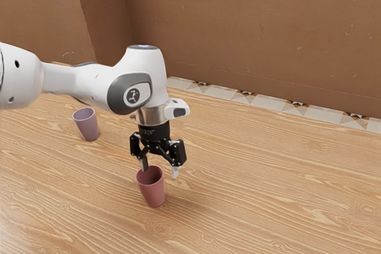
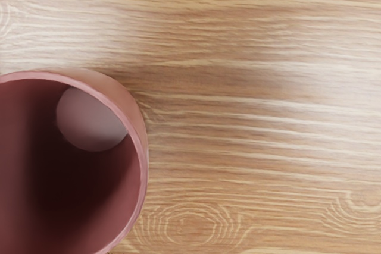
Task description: Place the right cup onto the left cup
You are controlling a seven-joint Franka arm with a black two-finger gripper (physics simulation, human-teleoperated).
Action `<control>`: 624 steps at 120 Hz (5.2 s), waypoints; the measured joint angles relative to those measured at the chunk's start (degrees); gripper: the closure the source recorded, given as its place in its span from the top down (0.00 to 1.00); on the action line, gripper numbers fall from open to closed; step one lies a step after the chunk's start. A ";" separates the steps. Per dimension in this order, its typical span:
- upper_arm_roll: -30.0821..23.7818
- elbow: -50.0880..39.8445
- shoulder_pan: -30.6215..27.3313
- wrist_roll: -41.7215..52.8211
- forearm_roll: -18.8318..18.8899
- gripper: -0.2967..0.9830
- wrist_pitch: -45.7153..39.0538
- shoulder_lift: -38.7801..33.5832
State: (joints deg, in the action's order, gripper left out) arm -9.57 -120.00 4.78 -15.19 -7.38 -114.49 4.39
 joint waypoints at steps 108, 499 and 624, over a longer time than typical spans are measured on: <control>1.00 2.20 -1.35 -6.71 0.91 0.77 -2.35 5.65; 30.49 25.92 3.86 6.82 6.54 0.17 12.22 8.15; 40.14 35.59 4.59 15.20 2.07 0.17 14.36 16.14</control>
State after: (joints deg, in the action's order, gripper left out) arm 30.57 -84.41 9.37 0.00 -5.31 -100.12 20.53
